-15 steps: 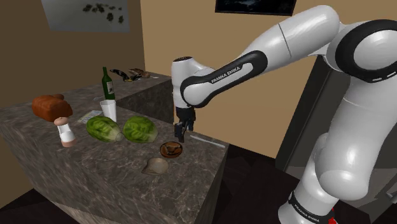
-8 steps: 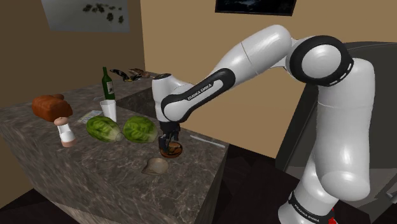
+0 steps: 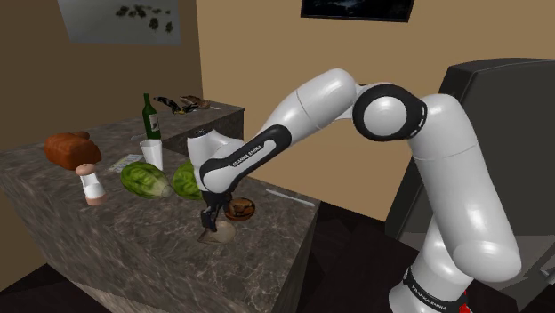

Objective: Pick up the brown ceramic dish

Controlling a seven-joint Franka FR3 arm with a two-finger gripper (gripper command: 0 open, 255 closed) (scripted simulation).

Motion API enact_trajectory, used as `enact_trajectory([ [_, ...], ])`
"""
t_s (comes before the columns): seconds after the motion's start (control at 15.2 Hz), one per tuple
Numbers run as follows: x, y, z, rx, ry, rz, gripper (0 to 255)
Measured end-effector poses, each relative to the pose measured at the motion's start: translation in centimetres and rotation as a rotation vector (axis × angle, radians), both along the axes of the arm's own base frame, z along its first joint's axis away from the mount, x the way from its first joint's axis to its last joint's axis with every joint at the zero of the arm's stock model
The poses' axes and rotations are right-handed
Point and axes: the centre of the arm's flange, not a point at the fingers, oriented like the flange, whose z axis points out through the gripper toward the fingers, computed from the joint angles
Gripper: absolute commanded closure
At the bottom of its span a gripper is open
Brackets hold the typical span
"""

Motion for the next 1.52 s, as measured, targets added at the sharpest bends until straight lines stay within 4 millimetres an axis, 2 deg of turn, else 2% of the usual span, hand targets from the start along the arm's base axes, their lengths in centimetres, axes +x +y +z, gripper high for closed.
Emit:
enact_trajectory([
  [0.26,2.8,2.3,-4.0,-0.003,0.013,0.027,0],
  [0.4,3.1,3.1,-5.4,-0.004,0.015,0.032,0],
  [0.79,3.2,3.1,-8.4,-0.004,0.015,0.033,0],
  [0.86,3.3,3.0,-8.7,-0.004,0.015,0.033,255],
  [1.52,3.3,3.0,-8.9,-0.004,0.014,0.033,255],
])
